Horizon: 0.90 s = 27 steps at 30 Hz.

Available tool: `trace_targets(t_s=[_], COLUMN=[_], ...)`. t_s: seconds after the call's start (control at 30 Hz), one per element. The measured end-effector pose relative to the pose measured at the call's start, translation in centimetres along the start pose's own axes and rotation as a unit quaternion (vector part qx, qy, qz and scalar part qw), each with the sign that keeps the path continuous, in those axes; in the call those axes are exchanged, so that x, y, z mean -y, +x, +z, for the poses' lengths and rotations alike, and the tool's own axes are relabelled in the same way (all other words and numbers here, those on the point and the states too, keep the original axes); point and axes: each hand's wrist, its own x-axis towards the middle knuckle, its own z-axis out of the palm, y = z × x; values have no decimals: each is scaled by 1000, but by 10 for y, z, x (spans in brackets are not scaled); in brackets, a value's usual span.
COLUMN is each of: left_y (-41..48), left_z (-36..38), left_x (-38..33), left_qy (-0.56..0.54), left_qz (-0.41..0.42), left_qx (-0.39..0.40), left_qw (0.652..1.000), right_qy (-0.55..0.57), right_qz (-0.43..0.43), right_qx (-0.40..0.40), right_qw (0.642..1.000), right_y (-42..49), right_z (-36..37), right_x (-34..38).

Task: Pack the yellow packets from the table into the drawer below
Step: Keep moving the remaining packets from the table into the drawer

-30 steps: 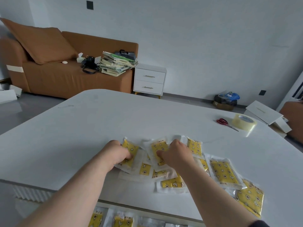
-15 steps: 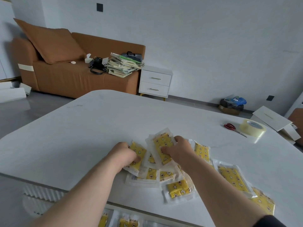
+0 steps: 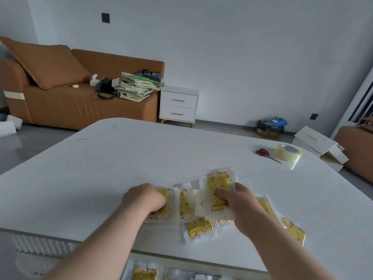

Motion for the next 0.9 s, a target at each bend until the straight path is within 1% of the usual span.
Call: trace_targets(t_s=[0.1,0.2,0.23,0.43,0.57,0.67,0.73,0.83,0.9], left_y=[-6,-7,-9,-1,2,4,0,-7,-12], left_z=[4,5,3,6,6,5,4,-1,-8], left_x=[-7,-12,-13,-6,-6,-5,-6,-6,-2], left_qy=[-1,-69,-97,-179,-271,-301,-334,-397,-439], left_qz=[9,-4,-15,-42,-62,-54,-42,-28,-22], left_qx=[11,40,42,48,84,68,70,74,86], left_qw=[1000,997,994,982,957,950,939,914,894], right_qy=[14,18,20,30,35,40,46,64,85], right_qz=[-3,-11,-12,3,5,10,11,8,4], right_qx=[-2,2,6,15,12,9,9,13,30], right_qw=[1000,1000,1000,999,999,999,999,998,996], right_y=[-4,-5,-5,-3,-2,-1,-2,-4,-8], right_z=[-9,-13,-14,-16,-19,-22,-23,-26,-28], right_x=[0,2,3,4,2,1,1,0,0])
